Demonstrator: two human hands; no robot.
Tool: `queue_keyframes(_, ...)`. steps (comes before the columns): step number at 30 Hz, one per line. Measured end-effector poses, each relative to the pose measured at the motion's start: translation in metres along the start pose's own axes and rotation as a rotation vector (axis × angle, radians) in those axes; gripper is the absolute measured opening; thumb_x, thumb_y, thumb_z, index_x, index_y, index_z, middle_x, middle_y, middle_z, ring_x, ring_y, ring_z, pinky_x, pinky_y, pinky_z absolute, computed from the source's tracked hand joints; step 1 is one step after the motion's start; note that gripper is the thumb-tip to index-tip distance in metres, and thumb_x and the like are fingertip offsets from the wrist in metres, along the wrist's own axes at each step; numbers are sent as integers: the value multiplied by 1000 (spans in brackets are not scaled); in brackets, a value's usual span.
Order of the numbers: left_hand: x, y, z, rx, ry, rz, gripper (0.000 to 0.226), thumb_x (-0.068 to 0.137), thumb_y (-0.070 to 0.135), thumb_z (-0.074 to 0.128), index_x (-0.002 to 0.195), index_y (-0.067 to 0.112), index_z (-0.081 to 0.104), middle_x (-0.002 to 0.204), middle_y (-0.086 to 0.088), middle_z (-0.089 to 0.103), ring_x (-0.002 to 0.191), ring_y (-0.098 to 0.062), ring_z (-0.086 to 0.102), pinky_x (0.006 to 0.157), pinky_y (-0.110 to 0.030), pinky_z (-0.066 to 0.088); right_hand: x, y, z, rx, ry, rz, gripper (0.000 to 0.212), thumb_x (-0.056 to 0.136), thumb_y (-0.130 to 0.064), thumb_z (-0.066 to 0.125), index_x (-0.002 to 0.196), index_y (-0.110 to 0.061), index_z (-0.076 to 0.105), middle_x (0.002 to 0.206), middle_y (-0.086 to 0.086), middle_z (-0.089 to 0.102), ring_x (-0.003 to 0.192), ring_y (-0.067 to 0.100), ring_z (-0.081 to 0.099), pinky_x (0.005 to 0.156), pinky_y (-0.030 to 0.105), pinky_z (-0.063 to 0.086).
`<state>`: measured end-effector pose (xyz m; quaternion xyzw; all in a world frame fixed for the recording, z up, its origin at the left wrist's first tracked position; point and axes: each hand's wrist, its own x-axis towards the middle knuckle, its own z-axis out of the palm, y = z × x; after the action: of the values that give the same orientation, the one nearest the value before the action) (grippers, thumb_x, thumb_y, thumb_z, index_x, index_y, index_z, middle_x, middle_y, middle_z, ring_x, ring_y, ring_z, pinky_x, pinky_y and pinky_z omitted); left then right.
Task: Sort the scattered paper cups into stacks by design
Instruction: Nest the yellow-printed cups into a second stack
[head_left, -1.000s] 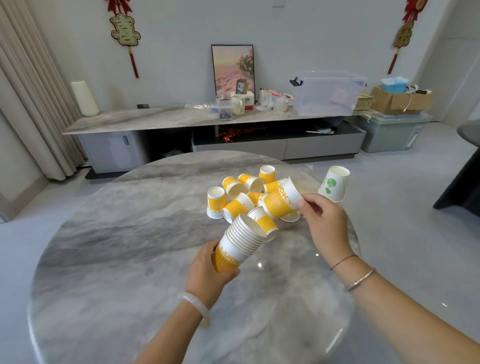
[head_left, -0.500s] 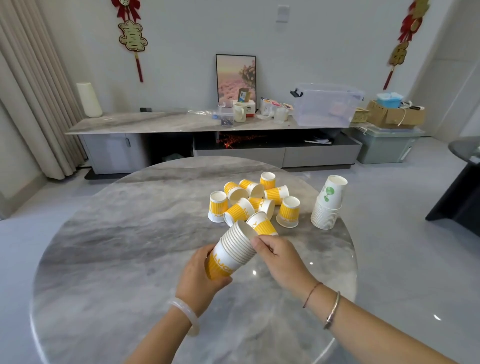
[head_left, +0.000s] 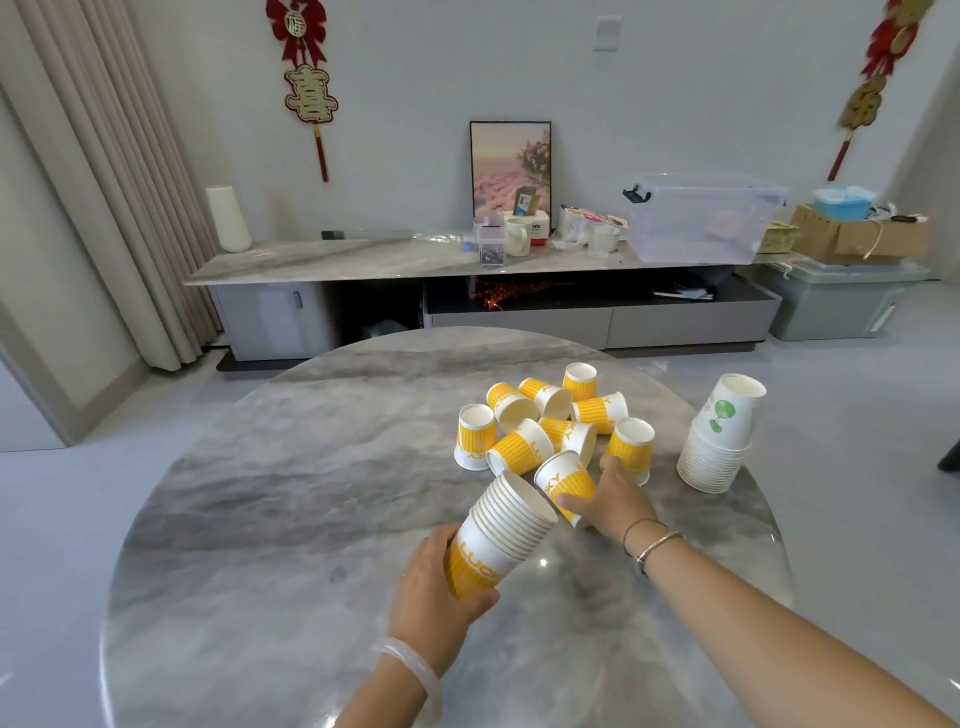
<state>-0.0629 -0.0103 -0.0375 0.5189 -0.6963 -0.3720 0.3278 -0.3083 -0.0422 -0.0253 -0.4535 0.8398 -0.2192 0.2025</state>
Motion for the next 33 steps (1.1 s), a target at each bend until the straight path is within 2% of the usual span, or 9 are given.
queue_keyframes(6,3,-2,1,-17,-8,-10,59,57,21,83,104,33,49,101,8,62,94,-14,59,82,-33,51,-4,1,8,101,14,13,59,73,-38,73,118,-8,50,119,14,62,107,33,58,87,40,48)
queue_keyframes(9,1,-1,-1,-46,-6,-16,58,58,18,83,103,33,50,101,8,62,95,-14,59,84,-35,52,-20,-1,-1,365,65,7,53,73,-28,75,118,-12,53,112,11,64,92,25,58,73,30,43)
queue_keyframes(11,-1,1,-1,-65,-10,-19,58,58,18,83,104,31,51,101,7,62,94,-14,60,84,-35,52,-35,-5,-10,627,68,-25,56,73,-21,78,122,-14,52,111,8,65,90,20,59,73,28,42)
queue_keyframes(15,-7,8,0,-108,-31,-15,57,59,17,83,105,29,53,98,9,63,90,-7,60,75,-24,50,-70,-27,-36,1090,-95,-228,55,68,-2,74,117,-19,54,102,-1,68,92,13,64,78,25,48)
queue_keyframes(17,-11,12,0,-130,-41,-4,56,59,16,83,104,29,53,96,9,64,87,-4,60,69,-17,45,-85,-39,-42,1194,-177,-317,55,61,-7,74,111,-19,56,98,-2,70,90,10,66,80,27,50)
queue_keyframes(24,-15,15,-2,-189,-79,6,58,58,16,84,98,39,49,97,16,63,89,2,59,64,-8,46,-111,-52,-30,1229,-237,-328,58,61,-9,74,115,-15,54,97,-4,73,91,6,68,72,16,54)
queue_keyframes(26,-16,13,-3,-190,-93,8,58,58,17,85,98,40,49,98,16,63,90,0,59,66,-9,46,-112,-52,-27,1202,-236,-318,58,61,-9,75,114,-14,53,100,-3,73,94,7,68,74,17,53)
queue_keyframes(29,-16,9,-3,-191,-106,2,61,58,17,85,102,39,49,101,14,62,91,-2,60,67,-11,46,-113,-52,-23,1141,-275,-322,68,63,-8,78,125,-12,49,119,7,67,111,19,62,86,24,51)
queue_keyframes(33,-14,6,-8,-188,-100,-16,63,59,17,84,103,41,46,99,19,60,90,2,59,62,-4,46,-112,-57,-29,1117,-280,-307,91,66,-19,81,140,-29,29,129,-5,55,114,-1,56,80,20,50)
